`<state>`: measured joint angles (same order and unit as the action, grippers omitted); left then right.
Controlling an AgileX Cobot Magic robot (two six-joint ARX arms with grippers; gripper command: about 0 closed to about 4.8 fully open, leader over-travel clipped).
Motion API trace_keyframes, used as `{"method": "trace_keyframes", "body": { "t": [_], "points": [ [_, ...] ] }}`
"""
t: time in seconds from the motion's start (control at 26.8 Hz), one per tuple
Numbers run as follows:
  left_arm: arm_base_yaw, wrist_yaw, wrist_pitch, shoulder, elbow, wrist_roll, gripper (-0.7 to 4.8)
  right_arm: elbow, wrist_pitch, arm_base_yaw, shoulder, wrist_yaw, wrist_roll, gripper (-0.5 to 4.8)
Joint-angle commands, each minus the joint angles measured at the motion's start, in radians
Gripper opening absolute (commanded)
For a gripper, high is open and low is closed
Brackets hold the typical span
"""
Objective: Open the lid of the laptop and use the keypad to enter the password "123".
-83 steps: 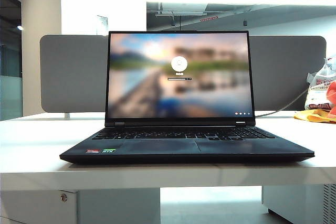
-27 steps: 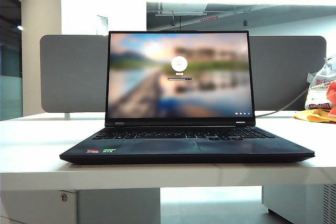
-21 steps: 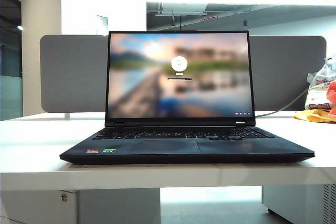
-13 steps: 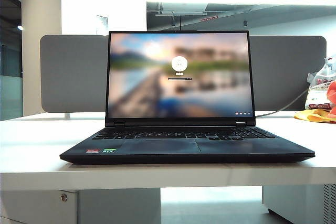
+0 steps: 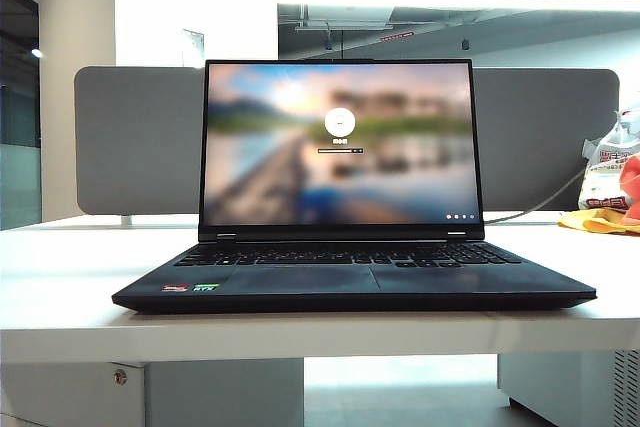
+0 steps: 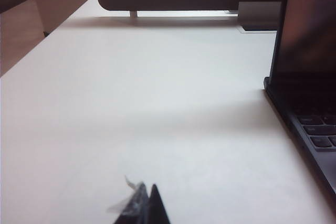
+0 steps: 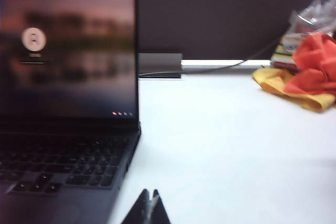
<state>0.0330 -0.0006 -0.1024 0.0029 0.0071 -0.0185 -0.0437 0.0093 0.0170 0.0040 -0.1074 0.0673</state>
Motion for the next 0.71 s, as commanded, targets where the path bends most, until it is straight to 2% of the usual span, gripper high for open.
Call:
{"method": "trace_keyframes", "body": {
  "t": [0.04,0.19,0.45,0.71],
  "points": [
    [0.001,0.004,0.006,0.001,0.0,0.003,-0.05,0.027,0.047,-0.018,-0.001,0.001,0.036,-0.05],
    [0.001,0.004,0.006,0.001,0.0,0.003,-0.05,0.039,0.024,-0.051,-0.001,0.006,0.025,-0.05],
    [0.001,0.004,0.006,0.001,0.0,0.004,-0.05,0.039,-0.041,-0.084,-0.001,0.111,0.003,-0.05],
    [0.001,0.004,0.006,0.001,0.0,0.003,-0.05,0.039,-0.1,-0.082,-0.002,0.108,-0.056,-0.05]
  ]
}}
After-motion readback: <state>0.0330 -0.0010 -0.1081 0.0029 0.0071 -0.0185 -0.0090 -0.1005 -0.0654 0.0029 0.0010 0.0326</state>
